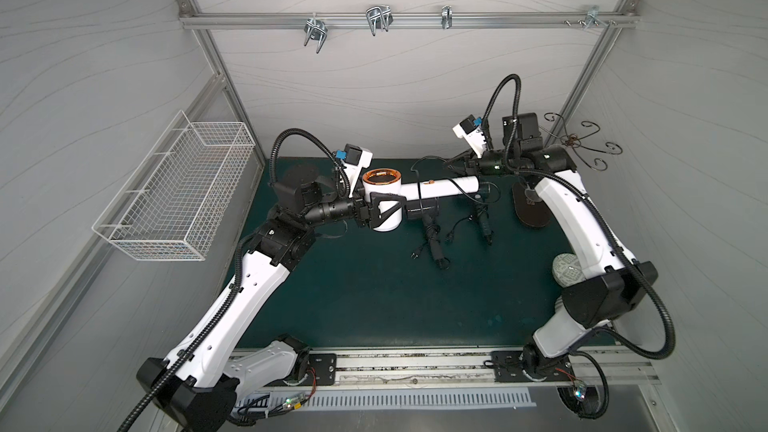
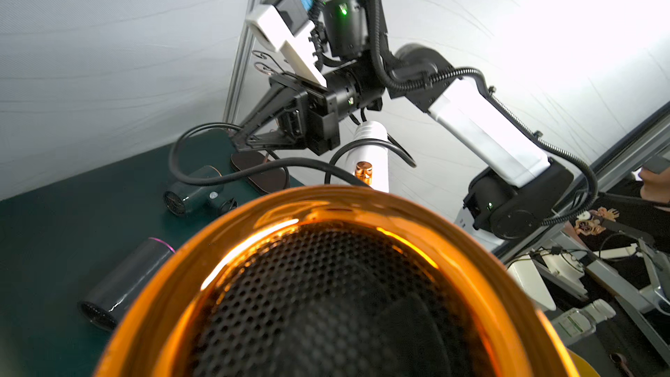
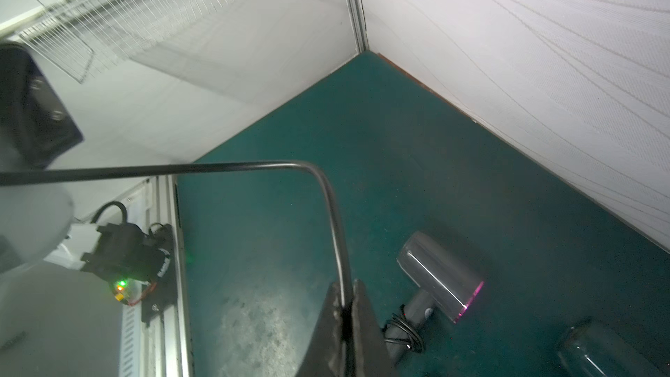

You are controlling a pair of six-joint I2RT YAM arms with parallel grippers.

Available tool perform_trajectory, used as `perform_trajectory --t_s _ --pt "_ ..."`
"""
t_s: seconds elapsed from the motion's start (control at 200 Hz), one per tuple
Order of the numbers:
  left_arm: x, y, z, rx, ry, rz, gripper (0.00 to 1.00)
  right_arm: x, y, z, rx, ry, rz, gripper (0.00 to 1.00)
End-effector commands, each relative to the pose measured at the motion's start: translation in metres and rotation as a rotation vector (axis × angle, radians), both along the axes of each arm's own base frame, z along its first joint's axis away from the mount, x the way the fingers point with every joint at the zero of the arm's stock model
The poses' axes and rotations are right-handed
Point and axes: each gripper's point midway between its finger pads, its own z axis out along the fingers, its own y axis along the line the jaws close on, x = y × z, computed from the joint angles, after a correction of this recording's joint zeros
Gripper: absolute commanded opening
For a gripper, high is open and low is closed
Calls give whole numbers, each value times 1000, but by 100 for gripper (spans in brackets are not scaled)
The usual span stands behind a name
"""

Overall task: Wrap the cord around the hair dryer
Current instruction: Wrap the power cord around the hair dryer.

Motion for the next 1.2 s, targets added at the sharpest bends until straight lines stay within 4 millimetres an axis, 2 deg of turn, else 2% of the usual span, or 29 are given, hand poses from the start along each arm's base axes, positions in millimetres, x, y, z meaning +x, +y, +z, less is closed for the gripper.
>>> perform_trajectory --t_s 0.0,0.165,0.305,0.49,0.605,0.71,0.825,1.015,1.196 --pt "-9 7 59 -117 -170 -15 0 -18 1 18 97 1 61 0" --pt "4 16 66 -156 -178 39 0 -30 1 3 128 76 71 0" --pt "21 26 63 -154 -181 117 0 -46 4 -5 141 119 94 0" --pt "54 51 55 -133 -155 269 0 -82 13 -6 100 114 156 0" --pt "74 61 40 -83 -115 351 0 -111 23 -3 50 95 227 0" --pt "89 66 20 -16 -77 410 0 -134 31 5 7 68 283 0" --pt "99 72 -1 57 -54 459 0 -147 33 18 -28 22 303 0" --pt "108 84 -33 175 -23 528 0 -153 27 62 -14 -100 283 0" --pt "114 90 -60 242 15 557 0 -157 27 89 15 -163 284 0"
